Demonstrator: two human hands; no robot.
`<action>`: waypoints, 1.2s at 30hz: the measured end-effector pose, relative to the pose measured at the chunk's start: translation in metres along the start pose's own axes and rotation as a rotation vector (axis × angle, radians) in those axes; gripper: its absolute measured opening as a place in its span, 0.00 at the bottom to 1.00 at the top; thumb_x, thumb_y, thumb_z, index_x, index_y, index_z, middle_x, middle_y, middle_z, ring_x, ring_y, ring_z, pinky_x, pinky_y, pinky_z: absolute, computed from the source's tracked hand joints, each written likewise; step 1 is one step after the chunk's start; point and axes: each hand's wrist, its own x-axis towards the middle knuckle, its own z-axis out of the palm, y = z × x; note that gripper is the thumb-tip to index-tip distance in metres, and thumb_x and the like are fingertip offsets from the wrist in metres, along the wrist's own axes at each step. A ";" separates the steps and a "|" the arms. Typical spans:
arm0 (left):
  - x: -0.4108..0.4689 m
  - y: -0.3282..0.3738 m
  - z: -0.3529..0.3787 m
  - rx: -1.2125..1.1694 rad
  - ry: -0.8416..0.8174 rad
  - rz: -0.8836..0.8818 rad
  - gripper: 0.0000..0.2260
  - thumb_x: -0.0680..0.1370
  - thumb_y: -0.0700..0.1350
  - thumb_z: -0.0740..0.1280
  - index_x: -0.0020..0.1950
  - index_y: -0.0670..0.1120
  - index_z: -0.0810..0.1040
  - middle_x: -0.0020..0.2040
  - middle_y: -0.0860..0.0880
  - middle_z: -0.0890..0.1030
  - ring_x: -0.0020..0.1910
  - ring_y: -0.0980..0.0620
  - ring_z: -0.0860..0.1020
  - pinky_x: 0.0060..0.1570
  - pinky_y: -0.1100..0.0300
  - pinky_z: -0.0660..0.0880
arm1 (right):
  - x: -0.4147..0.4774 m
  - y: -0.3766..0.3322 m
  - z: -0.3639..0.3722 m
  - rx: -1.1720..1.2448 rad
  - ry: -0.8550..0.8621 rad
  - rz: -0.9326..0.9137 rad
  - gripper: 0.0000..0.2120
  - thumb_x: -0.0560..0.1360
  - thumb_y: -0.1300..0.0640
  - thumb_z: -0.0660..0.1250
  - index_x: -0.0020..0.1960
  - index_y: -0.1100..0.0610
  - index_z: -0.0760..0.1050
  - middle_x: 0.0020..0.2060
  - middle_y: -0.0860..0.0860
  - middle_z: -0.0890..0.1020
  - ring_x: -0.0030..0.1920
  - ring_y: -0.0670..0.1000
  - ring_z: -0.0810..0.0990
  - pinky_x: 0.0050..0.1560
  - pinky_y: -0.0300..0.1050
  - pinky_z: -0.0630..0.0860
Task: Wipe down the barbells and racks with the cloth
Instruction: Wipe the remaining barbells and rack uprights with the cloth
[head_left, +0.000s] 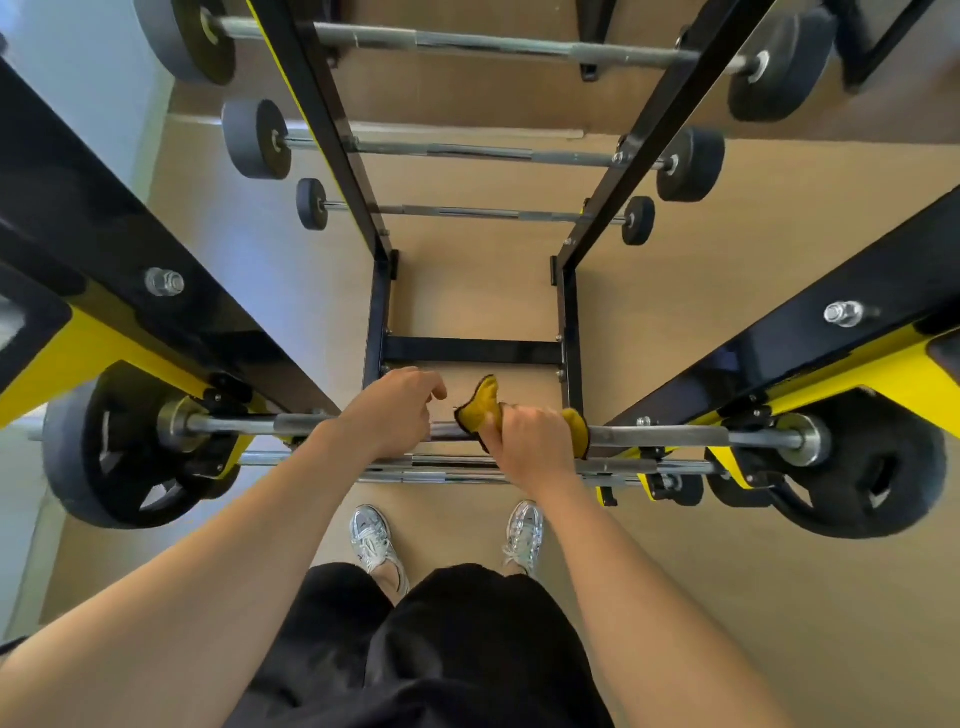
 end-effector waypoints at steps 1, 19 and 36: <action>0.004 0.012 0.004 -0.004 0.001 -0.006 0.18 0.83 0.36 0.65 0.71 0.50 0.77 0.67 0.49 0.79 0.62 0.48 0.78 0.63 0.57 0.76 | -0.004 0.025 -0.003 0.014 -0.029 0.012 0.27 0.86 0.41 0.48 0.35 0.50 0.72 0.29 0.45 0.75 0.28 0.46 0.73 0.34 0.41 0.69; 0.078 0.243 0.070 0.077 -0.293 0.051 0.26 0.80 0.35 0.68 0.77 0.52 0.73 0.73 0.50 0.76 0.70 0.47 0.75 0.71 0.50 0.74 | -0.087 0.246 -0.067 -0.029 0.066 -0.113 0.18 0.75 0.62 0.75 0.64 0.56 0.79 0.56 0.52 0.84 0.58 0.55 0.82 0.63 0.51 0.80; 0.084 0.300 0.074 0.332 -0.567 0.079 0.25 0.81 0.35 0.64 0.78 0.50 0.73 0.70 0.47 0.77 0.64 0.45 0.76 0.67 0.54 0.73 | -0.115 0.256 -0.075 -0.038 0.073 0.465 0.24 0.82 0.52 0.67 0.74 0.64 0.70 0.72 0.60 0.75 0.74 0.58 0.74 0.69 0.49 0.76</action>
